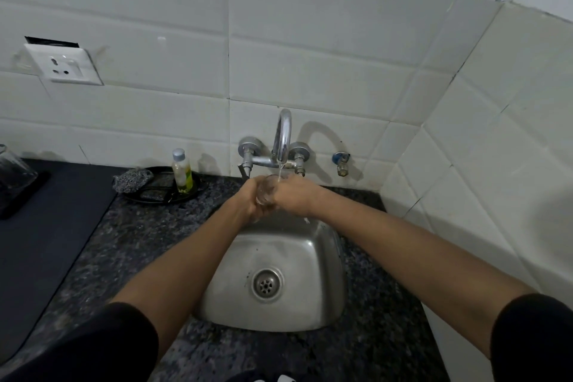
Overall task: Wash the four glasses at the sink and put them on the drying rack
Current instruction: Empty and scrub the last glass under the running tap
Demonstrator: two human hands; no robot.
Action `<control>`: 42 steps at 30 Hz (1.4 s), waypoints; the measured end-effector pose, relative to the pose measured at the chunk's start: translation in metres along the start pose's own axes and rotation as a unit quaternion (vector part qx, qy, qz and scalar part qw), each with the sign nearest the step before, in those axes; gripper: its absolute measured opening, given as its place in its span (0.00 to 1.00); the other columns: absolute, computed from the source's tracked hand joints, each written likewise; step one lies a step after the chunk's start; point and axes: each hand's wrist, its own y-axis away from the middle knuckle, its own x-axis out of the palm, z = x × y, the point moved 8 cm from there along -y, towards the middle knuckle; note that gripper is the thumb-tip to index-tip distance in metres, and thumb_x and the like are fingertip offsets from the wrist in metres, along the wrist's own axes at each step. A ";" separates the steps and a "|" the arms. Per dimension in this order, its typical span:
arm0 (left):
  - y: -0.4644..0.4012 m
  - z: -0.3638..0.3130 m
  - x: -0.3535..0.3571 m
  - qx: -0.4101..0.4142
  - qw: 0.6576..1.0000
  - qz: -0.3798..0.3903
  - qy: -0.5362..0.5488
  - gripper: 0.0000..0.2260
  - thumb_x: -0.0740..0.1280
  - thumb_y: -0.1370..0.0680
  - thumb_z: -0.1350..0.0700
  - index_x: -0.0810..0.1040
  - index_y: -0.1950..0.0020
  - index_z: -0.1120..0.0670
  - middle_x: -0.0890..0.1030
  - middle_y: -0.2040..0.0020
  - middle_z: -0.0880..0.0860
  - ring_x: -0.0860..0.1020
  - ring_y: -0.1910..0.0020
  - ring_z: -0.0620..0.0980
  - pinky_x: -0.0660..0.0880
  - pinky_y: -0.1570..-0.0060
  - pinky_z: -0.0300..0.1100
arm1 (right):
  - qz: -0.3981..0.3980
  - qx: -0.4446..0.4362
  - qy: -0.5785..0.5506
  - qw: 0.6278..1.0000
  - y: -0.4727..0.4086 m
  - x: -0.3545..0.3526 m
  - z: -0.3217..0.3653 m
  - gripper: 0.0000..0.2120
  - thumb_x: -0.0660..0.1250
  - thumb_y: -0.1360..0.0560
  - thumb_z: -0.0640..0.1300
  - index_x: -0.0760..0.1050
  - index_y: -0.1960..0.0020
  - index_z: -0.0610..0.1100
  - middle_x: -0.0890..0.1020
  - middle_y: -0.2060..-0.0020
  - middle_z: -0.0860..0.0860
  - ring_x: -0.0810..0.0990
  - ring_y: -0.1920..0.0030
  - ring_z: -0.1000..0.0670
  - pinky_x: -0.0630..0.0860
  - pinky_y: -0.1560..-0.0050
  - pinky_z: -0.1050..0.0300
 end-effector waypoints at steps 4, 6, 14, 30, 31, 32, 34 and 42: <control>-0.003 -0.008 -0.002 0.011 0.999 -0.042 -0.005 0.13 0.59 0.20 0.54 0.79 0.57 0.59 0.79 0.66 0.55 0.79 0.69 0.52 0.76 0.72 0.42 | 0.012 0.014 -0.128 0.992 -0.001 0.002 0.008 0.08 0.65 0.18 0.41 0.78 0.41 0.41 0.78 0.50 0.49 0.75 0.53 0.51 0.74 0.49 0.50; -0.005 -0.003 -0.006 0.004 0.998 -0.061 -0.005 0.14 0.58 0.20 0.54 0.75 0.63 0.57 0.74 0.71 0.52 0.73 0.74 0.49 0.71 0.76 0.38 | 0.001 0.013 -0.143 0.990 -0.003 0.000 0.008 0.07 0.64 0.17 0.43 0.77 0.44 0.42 0.78 0.53 0.50 0.77 0.55 0.50 0.75 0.49 0.50; 0.000 -0.010 0.003 0.015 1.000 -0.019 -0.002 0.15 0.57 0.19 0.55 0.78 0.58 0.60 0.80 0.64 0.56 0.77 0.67 0.53 0.75 0.73 0.40 | -0.004 0.045 -0.139 0.989 0.000 0.000 0.005 0.07 0.62 0.17 0.45 0.78 0.44 0.44 0.82 0.48 0.45 0.79 0.51 0.46 0.76 0.51 0.51; -0.002 0.005 0.000 -0.008 0.999 0.000 0.048 0.20 0.53 0.18 0.53 0.81 0.50 0.63 0.82 0.60 0.59 0.80 0.63 0.55 0.76 0.65 0.44 | -0.006 0.035 -0.090 0.995 -0.007 0.018 -0.001 0.04 0.65 0.18 0.44 0.77 0.45 0.47 0.80 0.50 0.51 0.79 0.52 0.49 0.78 0.50 0.50; 0.001 0.005 0.003 -0.016 0.999 0.012 0.035 0.19 0.55 0.18 0.51 0.81 0.51 0.61 0.82 0.60 0.57 0.78 0.63 0.54 0.75 0.64 0.45 | -0.018 0.029 -0.054 0.998 -0.006 0.019 -0.003 0.06 0.65 0.19 0.44 0.79 0.43 0.48 0.80 0.49 0.51 0.80 0.51 0.49 0.78 0.51 0.51; 0.002 0.003 0.005 -0.015 1.000 0.017 0.018 0.18 0.57 0.18 0.51 0.82 0.53 0.60 0.80 0.60 0.55 0.77 0.63 0.53 0.76 0.65 0.45 | -0.018 0.011 -0.002 1.000 -0.004 0.024 -0.004 0.07 0.65 0.19 0.45 0.80 0.42 0.49 0.81 0.47 0.50 0.81 0.49 0.49 0.78 0.50 0.51; 0.002 0.000 0.003 -0.010 1.000 0.011 -0.006 0.16 0.57 0.17 0.54 0.80 0.55 0.60 0.79 0.61 0.54 0.77 0.65 0.52 0.77 0.69 0.42 | -0.023 -0.004 0.030 0.999 0.000 0.025 -0.001 0.09 0.65 0.18 0.45 0.80 0.39 0.48 0.81 0.44 0.48 0.80 0.47 0.48 0.77 0.53 0.52; -0.002 0.007 0.005 -0.015 1.000 0.009 0.020 0.18 0.58 0.18 0.52 0.82 0.54 0.62 0.82 0.62 0.56 0.80 0.66 0.53 0.77 0.65 0.44 | -0.013 0.059 -0.104 0.993 -0.001 0.016 -0.003 0.05 0.67 0.20 0.41 0.77 0.45 0.47 0.80 0.48 0.49 0.81 0.47 0.47 0.79 0.47 0.49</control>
